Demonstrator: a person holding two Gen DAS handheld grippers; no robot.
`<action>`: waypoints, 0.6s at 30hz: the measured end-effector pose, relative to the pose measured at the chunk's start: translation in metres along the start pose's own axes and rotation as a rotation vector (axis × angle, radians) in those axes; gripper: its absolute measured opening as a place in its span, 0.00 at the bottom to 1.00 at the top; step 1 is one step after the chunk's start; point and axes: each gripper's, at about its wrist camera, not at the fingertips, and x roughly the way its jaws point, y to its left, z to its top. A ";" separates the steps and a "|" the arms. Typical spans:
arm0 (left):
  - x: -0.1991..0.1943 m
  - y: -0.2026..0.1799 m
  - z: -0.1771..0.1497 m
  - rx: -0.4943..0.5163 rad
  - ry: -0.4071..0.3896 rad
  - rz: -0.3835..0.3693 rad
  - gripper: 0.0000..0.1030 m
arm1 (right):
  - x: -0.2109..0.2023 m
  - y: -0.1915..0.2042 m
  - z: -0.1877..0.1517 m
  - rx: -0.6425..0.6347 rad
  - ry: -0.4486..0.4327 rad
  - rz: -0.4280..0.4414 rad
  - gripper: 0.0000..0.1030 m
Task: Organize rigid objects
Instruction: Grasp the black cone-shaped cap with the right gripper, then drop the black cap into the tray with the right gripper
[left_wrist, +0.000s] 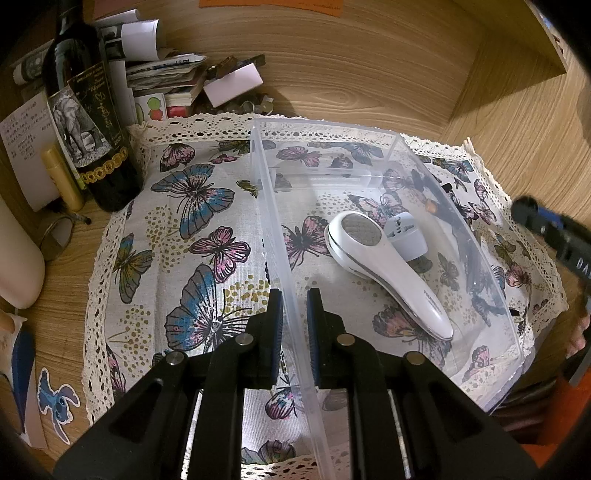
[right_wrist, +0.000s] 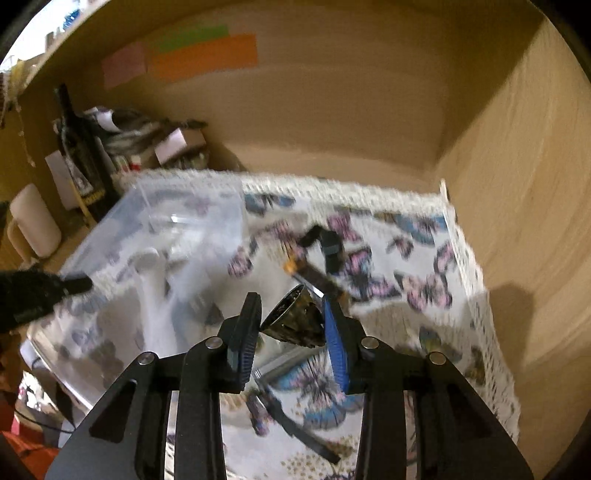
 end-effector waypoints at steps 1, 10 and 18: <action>-0.001 0.000 0.000 0.000 -0.001 0.000 0.12 | 0.000 0.003 0.004 -0.008 -0.009 0.007 0.30; -0.004 -0.001 0.000 0.007 -0.009 0.002 0.12 | 0.005 0.044 0.038 -0.089 -0.068 0.108 0.30; -0.004 0.000 0.000 0.001 -0.008 -0.002 0.12 | 0.031 0.071 0.052 -0.158 -0.021 0.162 0.30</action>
